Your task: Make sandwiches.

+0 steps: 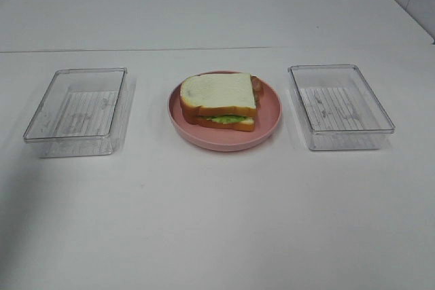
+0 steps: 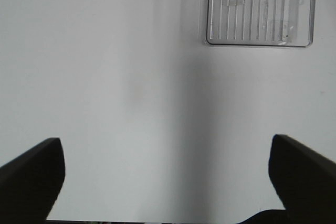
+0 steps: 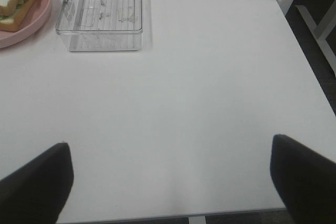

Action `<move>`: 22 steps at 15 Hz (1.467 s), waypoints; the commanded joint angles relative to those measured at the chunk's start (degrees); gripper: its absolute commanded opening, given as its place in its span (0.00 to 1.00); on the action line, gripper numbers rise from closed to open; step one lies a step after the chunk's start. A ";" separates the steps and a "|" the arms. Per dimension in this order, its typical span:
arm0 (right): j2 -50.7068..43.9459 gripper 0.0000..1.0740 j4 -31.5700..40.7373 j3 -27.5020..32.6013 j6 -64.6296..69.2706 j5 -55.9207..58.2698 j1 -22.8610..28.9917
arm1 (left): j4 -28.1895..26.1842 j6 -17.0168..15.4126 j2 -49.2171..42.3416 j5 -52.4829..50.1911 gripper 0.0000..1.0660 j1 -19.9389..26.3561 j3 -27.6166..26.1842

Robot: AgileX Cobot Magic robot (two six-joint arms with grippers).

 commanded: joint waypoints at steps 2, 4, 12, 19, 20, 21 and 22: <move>-1.78 0.92 0.00 0.23 -0.11 -0.34 -0.29 | -0.40 0.74 -14.50 -6.76 0.95 0.23 12.15; -1.78 0.92 0.00 0.23 -0.11 -0.34 -0.29 | -0.40 0.74 -25.27 -9.28 0.95 0.23 20.00; -1.78 0.92 0.00 0.23 -0.11 -0.34 -0.29 | 0.23 0.34 -56.55 -4.35 0.95 0.23 30.31; -1.78 0.92 0.00 0.23 -0.11 -0.34 -0.29 | 1.55 3.32 -73.05 -5.90 0.95 0.23 38.96; -1.78 0.92 0.00 0.23 -0.06 -0.34 -0.29 | 1.55 2.81 -73.91 -5.90 0.95 0.23 38.96; -1.78 0.92 0.00 0.23 -0.06 -0.34 -0.29 | 1.55 2.35 -74.20 -5.84 0.95 0.23 38.96; -1.78 0.92 0.00 0.23 -0.06 -0.34 -0.29 | 1.55 1.09 -74.31 -5.79 0.95 0.23 38.96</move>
